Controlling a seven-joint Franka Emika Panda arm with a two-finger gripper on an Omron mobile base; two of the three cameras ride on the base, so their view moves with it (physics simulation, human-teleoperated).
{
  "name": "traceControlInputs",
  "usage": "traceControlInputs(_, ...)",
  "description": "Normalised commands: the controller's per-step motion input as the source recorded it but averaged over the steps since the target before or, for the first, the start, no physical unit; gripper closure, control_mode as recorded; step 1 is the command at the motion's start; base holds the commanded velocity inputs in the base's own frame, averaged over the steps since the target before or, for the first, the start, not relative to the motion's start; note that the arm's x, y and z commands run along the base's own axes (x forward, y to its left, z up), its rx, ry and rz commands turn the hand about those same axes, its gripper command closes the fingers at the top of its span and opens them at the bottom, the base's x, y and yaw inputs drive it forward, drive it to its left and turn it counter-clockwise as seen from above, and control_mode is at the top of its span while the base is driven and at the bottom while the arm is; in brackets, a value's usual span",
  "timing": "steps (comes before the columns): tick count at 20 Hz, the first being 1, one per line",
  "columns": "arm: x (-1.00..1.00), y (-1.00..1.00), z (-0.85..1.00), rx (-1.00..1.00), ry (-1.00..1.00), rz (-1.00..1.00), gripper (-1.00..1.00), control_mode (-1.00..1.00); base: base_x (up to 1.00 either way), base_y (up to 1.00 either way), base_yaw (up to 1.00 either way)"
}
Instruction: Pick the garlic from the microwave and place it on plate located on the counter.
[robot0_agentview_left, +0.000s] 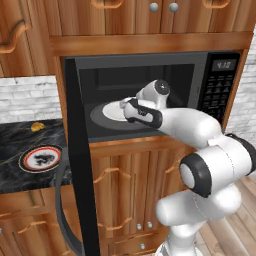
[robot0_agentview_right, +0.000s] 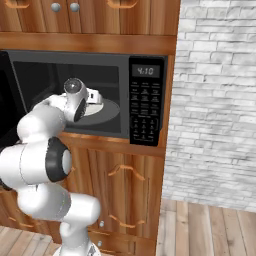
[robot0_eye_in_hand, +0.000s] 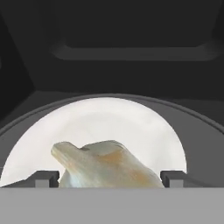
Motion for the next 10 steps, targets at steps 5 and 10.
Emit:
traceControlInputs(5, -0.94, -0.38, 0.71, 0.0, 0.0, -0.11, 1.0, -1.0, 0.0, 0.0, 0.0)
traceControlInputs(10, -1.0, -0.35, 0.54, 0.0, 0.0, -0.04, 1.0, -1.0, 0.0, 0.0, 0.0)
